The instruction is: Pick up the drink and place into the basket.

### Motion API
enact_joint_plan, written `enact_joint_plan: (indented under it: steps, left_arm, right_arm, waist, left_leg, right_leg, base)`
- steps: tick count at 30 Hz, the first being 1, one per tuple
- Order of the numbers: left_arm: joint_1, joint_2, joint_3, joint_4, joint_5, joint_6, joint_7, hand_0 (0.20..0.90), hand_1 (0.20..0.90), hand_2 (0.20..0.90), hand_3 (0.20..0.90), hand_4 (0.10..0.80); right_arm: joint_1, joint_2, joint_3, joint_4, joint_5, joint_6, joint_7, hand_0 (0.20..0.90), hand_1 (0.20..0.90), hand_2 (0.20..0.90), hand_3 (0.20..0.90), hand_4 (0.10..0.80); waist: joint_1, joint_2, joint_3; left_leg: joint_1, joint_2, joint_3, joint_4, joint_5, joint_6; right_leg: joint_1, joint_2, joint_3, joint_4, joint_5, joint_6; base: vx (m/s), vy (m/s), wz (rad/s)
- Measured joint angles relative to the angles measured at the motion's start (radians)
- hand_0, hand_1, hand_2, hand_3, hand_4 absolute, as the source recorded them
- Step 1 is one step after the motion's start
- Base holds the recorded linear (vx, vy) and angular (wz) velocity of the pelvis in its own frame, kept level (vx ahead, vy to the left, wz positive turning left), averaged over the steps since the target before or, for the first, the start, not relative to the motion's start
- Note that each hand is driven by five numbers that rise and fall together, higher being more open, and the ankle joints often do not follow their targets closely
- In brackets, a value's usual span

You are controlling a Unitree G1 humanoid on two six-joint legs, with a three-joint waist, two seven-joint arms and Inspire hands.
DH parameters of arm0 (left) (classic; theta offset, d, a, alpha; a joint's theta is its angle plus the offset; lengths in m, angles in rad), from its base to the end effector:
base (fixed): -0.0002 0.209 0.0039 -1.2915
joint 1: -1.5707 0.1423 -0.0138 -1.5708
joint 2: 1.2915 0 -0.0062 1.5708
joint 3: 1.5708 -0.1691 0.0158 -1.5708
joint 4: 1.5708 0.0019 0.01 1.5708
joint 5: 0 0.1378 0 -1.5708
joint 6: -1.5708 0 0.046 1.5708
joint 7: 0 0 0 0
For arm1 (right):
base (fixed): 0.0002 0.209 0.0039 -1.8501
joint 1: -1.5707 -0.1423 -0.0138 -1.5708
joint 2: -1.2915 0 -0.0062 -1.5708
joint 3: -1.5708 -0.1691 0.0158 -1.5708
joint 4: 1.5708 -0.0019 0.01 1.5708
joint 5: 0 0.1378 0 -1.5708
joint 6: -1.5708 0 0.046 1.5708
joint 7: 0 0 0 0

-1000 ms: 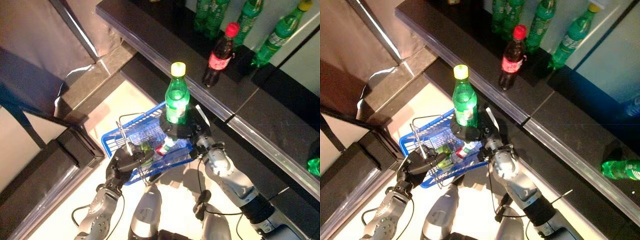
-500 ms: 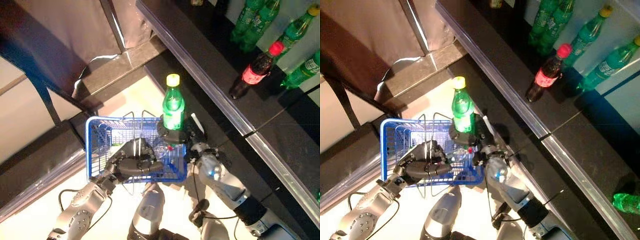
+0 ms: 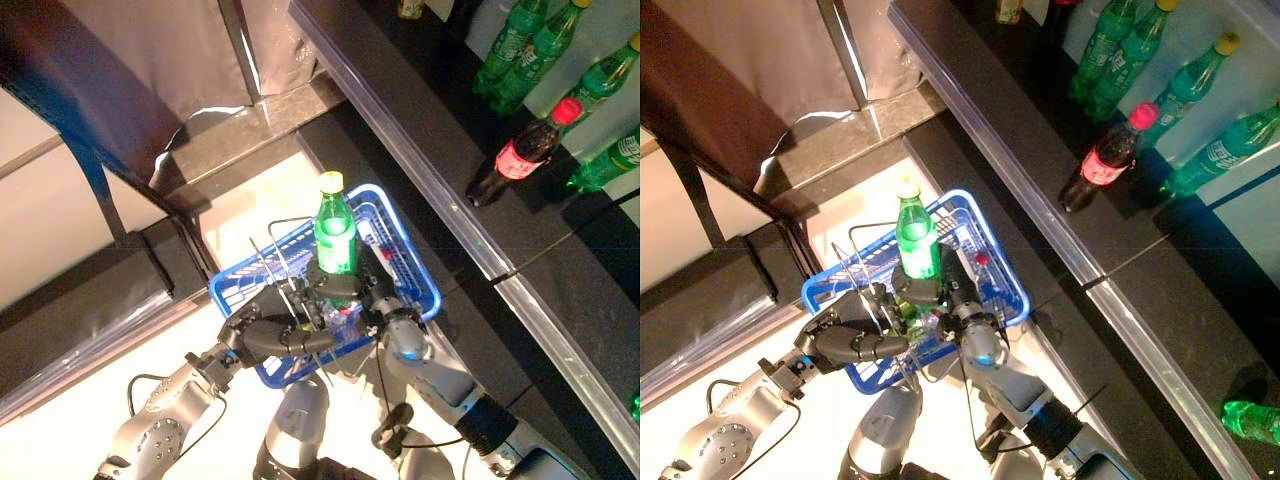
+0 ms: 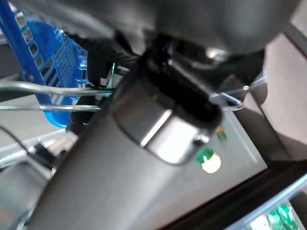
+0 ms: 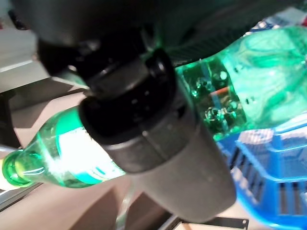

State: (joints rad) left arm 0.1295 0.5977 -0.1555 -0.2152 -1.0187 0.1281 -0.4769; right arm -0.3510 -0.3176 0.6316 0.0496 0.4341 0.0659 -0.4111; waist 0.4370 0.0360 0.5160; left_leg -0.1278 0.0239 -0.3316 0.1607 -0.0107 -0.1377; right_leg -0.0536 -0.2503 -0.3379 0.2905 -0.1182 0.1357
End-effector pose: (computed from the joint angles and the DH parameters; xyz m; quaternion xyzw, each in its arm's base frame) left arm 0.1768 0.2047 0.0786 -0.2334 0.0465 -0.3386 0.9104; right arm 0.2266 -0.0764 0.0844 -0.0188 0.0042 0.1296 0.9914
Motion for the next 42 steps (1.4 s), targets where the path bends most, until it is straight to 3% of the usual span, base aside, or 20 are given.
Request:
enact_joint_plan:
  steps: [6,12,26,37,42]
  left_arm:
    - [0.001,0.001,0.075,-0.003,0.0,0.0,-0.023,0.3,0.3,0.3,0.2,0.1]
    - [0.004,0.012,0.075,-0.003,0.0,0.001,-0.084,0.3,0.3,0.3,0.2,0.1]
    - [0.004,0.079,0.074,-0.06,0.0,0.001,-0.178,0.3,0.3,0.3,0.2,0.1]
    - [-0.003,0.079,0.051,-0.082,0.01,0.001,-0.178,0.3,0.3,0.3,0.2,0.1]
    - [-0.003,0.079,0.049,-0.082,0.011,0.003,-0.178,0.3,0.3,0.3,0.2,0.1]
  right_arm:
    - [0.027,0.008,-0.024,0.037,-0.009,-0.006,-0.023,0.3,0.3,0.3,0.2,0.1]
    - [0.039,0.085,-0.025,0.14,-0.012,-0.013,-0.028,0.3,0.3,0.3,0.2,0.1]
    - [0.087,0.104,-0.012,0.279,-0.013,-0.054,-0.028,0.3,0.3,0.3,0.2,0.1]
    - [0.078,0.161,-0.005,0.379,-0.006,-0.092,-0.028,0.3,0.3,0.3,0.2,0.1]
    - [0.067,0.198,-0.006,0.445,0.085,-0.123,-0.005,0.3,0.3,0.3,0.2,0.1]
  waist:
    - [0.002,0.0,0.0]
    - [0.009,0.0,0.0]
    - [0.027,-0.002,-0.001]
    - [0.029,-0.003,-0.001]
    - [0.034,-0.003,-0.002]
  left_leg:
    - [0.0,-0.001,-0.008,-0.001,0.0,0.0]
    - [0.0,-0.002,-0.01,-0.001,0.0,0.0]
    - [-0.016,-0.025,-0.02,0.016,-0.002,0.004]
    - [-0.019,-0.031,-0.03,0.016,-0.002,0.005]
    - [-0.02,-0.032,-0.033,0.016,-0.002,0.005]
  right_leg:
    - [0.006,-0.001,-0.012,0.0,-0.003,0.003]
    - [0.007,-0.002,-0.012,0.0,-0.004,0.002]
    - [0.002,-0.022,-0.017,0.003,-0.011,0.007]
    - [0.005,-0.027,-0.029,0.002,-0.013,0.011]
    - [0.007,-0.028,-0.036,0.003,-0.015,0.012]
  base:
    - [0.006,-0.008,0.03]
    - [0.0,0.0,0.0]
    - [0.006,0.002,0.02]
    - [-0.001,-0.003,0.02]
    - [0.002,-0.003,0.02]
